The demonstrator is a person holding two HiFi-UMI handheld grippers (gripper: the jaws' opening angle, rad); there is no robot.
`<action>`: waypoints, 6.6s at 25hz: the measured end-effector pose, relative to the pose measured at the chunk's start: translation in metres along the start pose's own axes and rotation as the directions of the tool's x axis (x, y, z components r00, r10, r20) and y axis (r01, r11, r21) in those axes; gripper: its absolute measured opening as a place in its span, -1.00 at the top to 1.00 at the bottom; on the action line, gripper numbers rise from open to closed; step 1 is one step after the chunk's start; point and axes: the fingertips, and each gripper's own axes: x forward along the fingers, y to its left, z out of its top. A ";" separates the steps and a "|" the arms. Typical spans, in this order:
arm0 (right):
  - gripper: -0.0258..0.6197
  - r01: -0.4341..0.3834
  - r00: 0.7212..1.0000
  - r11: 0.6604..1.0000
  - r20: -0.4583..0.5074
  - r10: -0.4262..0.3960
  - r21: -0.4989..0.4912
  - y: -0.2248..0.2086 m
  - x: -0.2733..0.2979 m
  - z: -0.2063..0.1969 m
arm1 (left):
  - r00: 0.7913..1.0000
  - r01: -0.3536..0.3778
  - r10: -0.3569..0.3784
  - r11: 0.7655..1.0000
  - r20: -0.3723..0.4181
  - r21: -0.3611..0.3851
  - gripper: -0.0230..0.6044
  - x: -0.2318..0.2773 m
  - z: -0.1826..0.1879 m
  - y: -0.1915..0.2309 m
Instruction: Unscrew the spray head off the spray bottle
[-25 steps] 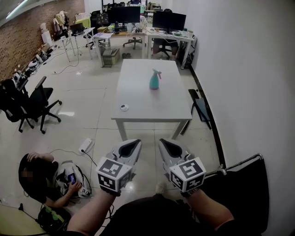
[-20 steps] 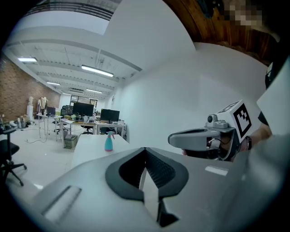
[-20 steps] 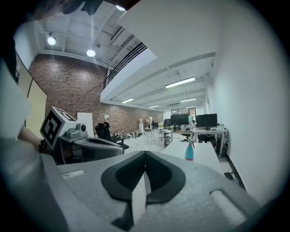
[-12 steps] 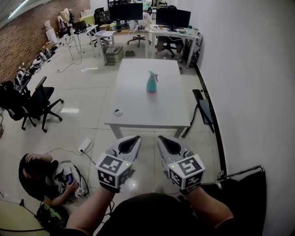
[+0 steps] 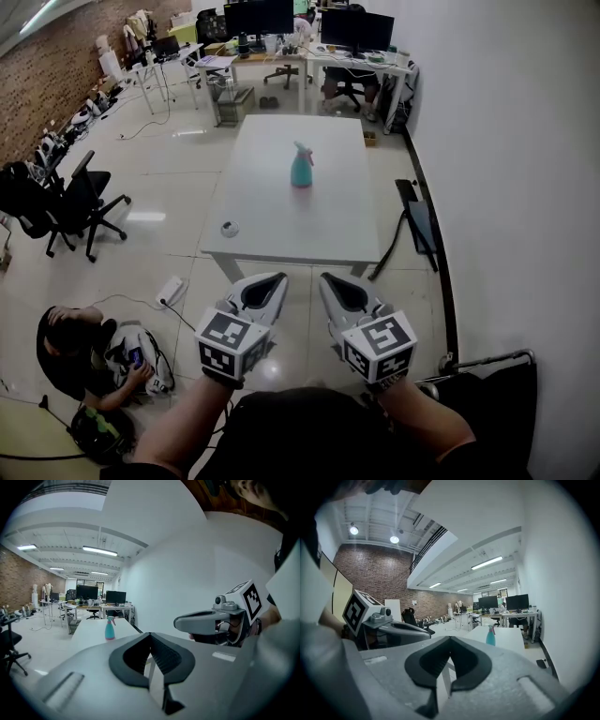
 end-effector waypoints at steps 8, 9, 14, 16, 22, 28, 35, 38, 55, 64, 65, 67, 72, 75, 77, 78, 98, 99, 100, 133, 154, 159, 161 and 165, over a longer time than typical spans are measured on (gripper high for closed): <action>0.95 -0.009 1.000 1.000 -0.012 0.009 0.018 -0.015 0.006 -0.006 | 1.000 -0.013 0.013 1.000 -0.002 -0.004 0.87 0.015 0.002 0.002; 0.95 -0.008 1.000 1.000 -0.014 0.009 0.019 -0.017 0.007 -0.006 | 1.000 -0.011 0.011 1.000 -0.001 -0.005 0.87 0.016 0.002 0.003; 0.95 -0.002 1.000 1.000 -0.022 0.002 0.020 -0.024 0.017 -0.006 | 1.000 0.001 -0.001 1.000 -0.003 -0.017 0.87 0.028 0.002 0.010; 0.95 0.004 1.000 1.000 -0.026 -0.003 0.017 -0.027 0.021 -0.005 | 1.000 0.005 -0.005 1.000 -0.001 -0.022 0.87 0.033 0.002 0.015; 0.95 0.033 0.999 0.999 -0.039 -0.032 0.012 -0.041 0.038 -0.003 | 0.999 0.033 -0.033 0.999 0.005 -0.039 0.87 0.050 0.005 0.031; 0.95 0.059 0.997 0.998 -0.052 -0.059 0.002 -0.051 0.065 0.007 | 0.998 0.060 -0.060 0.997 0.014 -0.047 0.87 0.068 0.013 0.058; 0.95 0.095 0.994 0.995 -0.059 -0.095 -0.007 -0.063 0.105 0.016 | 0.995 0.097 -0.097 0.994 0.021 -0.049 0.87 0.090 0.020 0.095; 0.95 0.112 0.992 0.994 -0.057 -0.112 -0.012 -0.067 0.121 0.021 | 0.993 0.113 -0.112 0.993 0.026 -0.046 0.87 0.097 0.025 0.112; 0.95 0.128 0.987 0.991 -0.093 -0.130 -0.027 -0.073 0.187 0.037 | 0.991 0.133 -0.131 0.988 0.024 -0.074 0.87 0.117 0.032 0.178; 0.95 0.086 0.991 0.996 -0.107 -0.086 -0.001 -0.105 0.202 0.033 | 0.996 0.084 -0.086 0.992 -0.015 -0.092 0.87 0.147 0.028 0.185; 0.95 0.077 0.991 0.997 -0.107 -0.077 0.002 -0.110 0.204 0.033 | 0.997 0.072 -0.074 0.993 -0.019 -0.089 0.87 0.152 0.028 0.186; 0.95 0.056 0.993 0.998 -0.109 -0.055 0.005 -0.121 0.208 0.035 | 0.998 0.049 -0.051 0.995 -0.028 -0.085 0.87 0.163 0.030 0.188; 0.95 0.010 0.993 1.000 -0.115 -0.008 0.012 -0.154 0.215 0.035 | 0.999 0.001 -0.005 0.996 -0.054 -0.085 0.87 0.194 0.031 0.187; 0.95 -0.024 0.992 1.000 -0.121 0.025 0.016 -0.171 0.219 0.035 | 0.997 -0.034 0.027 0.995 -0.075 -0.095 0.87 0.209 0.028 0.187; 0.95 -0.048 0.990 0.999 -0.128 0.050 0.021 -0.182 0.221 0.033 | 0.995 -0.059 0.050 0.993 -0.091 -0.100 0.87 0.219 0.025 0.187; 0.95 -0.060 0.989 0.998 -0.132 0.062 0.024 -0.187 0.222 0.032 | 0.993 -0.071 0.061 0.992 -0.098 -0.102 0.87 0.223 0.025 0.187; 0.95 -0.190 0.962 0.982 -0.195 0.190 0.019 -0.243 0.242 0.023 | 0.963 -0.196 0.173 0.976 -0.205 -0.094 0.77 0.284 0.004 0.194; 0.95 -0.189 0.961 0.982 -0.200 0.189 0.019 -0.244 0.243 0.022 | 0.962 -0.193 0.170 0.977 -0.212 -0.092 0.75 0.287 0.002 0.195; 0.95 -0.188 0.961 0.982 -0.204 0.188 0.018 -0.245 0.245 0.022 | 0.961 -0.189 0.166 0.978 -0.220 -0.090 0.73 0.289 -0.001 0.196; 0.95 -0.001 0.931 1.000 -0.365 0.011 0.027 -0.286 0.296 -0.009 | 0.912 -0.018 0.017 1.000 -0.410 0.002 -0.41 0.400 -0.110 0.257; 0.95 -0.010 0.934 0.999 -0.356 0.022 0.036 -0.304 0.307 -0.011 | 0.877 0.033 0.041 0.989 -0.478 0.147 -0.41 0.424 -0.127 0.265; 0.94 -0.029 0.945 0.998 -0.324 0.044 0.051 -0.304 0.299 -0.004 | 0.841 0.074 0.081 0.962 -0.535 0.262 -0.40 0.399 -0.119 0.263; 0.94 -0.045 0.949 0.997 -0.310 0.061 0.058 -0.302 0.294 0.000 | 0.821 0.091 0.100 0.949 -0.562 0.302 -0.40 0.388 -0.120 0.260; 0.94 -0.097 0.949 0.993 -0.294 0.114 0.072 -0.293 0.287 0.005 | 0.789 0.109 0.148 0.921 -0.597 0.373 -0.40 0.370 -0.123 0.253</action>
